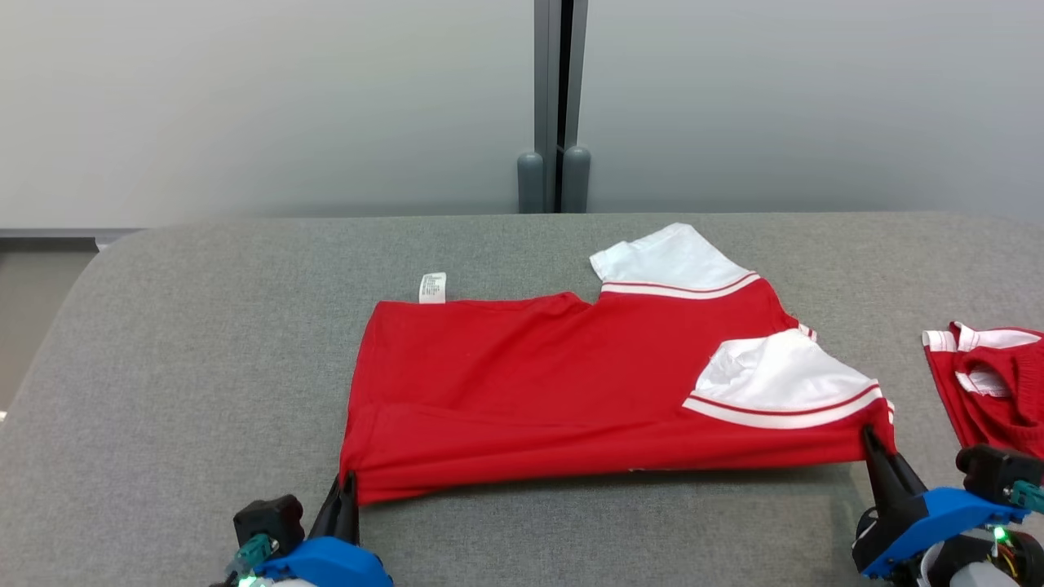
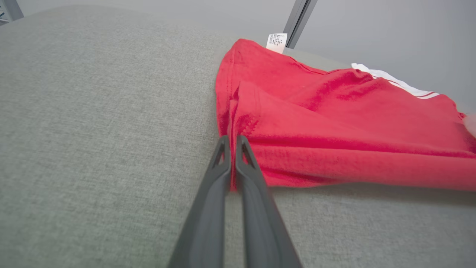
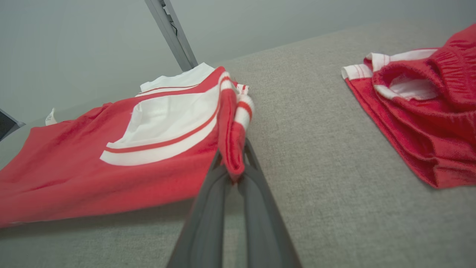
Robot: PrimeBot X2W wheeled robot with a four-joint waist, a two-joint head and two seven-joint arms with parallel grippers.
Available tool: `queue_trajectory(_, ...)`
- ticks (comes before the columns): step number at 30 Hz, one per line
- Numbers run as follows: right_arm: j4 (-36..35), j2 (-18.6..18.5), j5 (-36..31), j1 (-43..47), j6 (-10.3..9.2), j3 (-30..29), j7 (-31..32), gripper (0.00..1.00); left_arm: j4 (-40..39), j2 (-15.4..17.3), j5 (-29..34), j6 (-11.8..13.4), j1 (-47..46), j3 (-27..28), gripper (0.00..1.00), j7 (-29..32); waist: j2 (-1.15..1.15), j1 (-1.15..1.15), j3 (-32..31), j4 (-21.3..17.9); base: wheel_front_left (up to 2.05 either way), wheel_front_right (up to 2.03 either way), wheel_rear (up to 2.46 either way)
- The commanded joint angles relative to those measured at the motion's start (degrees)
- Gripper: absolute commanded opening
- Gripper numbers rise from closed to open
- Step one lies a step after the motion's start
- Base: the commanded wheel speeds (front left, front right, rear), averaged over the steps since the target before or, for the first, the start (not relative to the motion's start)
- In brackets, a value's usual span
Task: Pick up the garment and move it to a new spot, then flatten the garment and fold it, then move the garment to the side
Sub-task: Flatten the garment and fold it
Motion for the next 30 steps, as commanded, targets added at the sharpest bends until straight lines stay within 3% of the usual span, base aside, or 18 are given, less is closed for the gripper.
queue_trajectory(1,-0.41,-0.18,0.58,1.7,-0.03,-0.23,-0.02,0.0,-0.05,0.24,0.41,-0.23,1.5,-0.06,0.0,-0.14,0.0,0.01,-1.17,-0.77,0.0,0.0,0.0)
queue_trajectory(9,-1.41,0.66,0.65,5.9,-0.02,-0.6,-0.02,0.0,0.24,0.18,0.57,-0.5,4.85,0.63,0.0,-0.14,0.0,0.01,-1.83,-0.6,0.0,0.0,0.0)
queue_trajectory(20,-0.56,2.27,-0.56,6.87,-0.02,-1.06,-0.02,0.0,-0.42,0.13,1.07,1.47,5.8,1.26,0.0,-0.14,0.0,0.01,-2.58,-0.28,0.0,0.0,0.0)
queue_trajectory(27,-0.36,2.34,-1.01,8.02,-0.02,-1.24,-0.02,0.0,0.33,0.12,1.21,0.98,6.6,0.88,0.0,-0.14,0.0,0.01,-3.22,-0.13,0.0,0.0,0.0)
queue_trajectory(28,-0.29,2.3,-1.44,7.76,-0.02,-1.37,-0.02,0.42,0.46,0.11,1.33,1.04,6.26,0.19,0.33,-0.14,0.0,0.01,-3.07,-0.03,0.0,0.0,0.0)
queue_trajectory(29,-0.29,2.3,-1.44,7.76,-0.02,-1.37,-0.02,0.42,0.46,0.11,1.33,1.04,6.26,0.19,0.33,-0.14,0.0,0.01,-3.07,-0.03,0.0,0.0,0.0)
queue_trajectory(30,-0.29,2.36,-1.71,7.34,-0.02,-1.51,-0.02,0.81,0.35,0.11,1.21,1.25,5.98,-0.13,0.65,-0.14,0.0,0.01,-2.93,0.0,0.0,0.0,0.0)
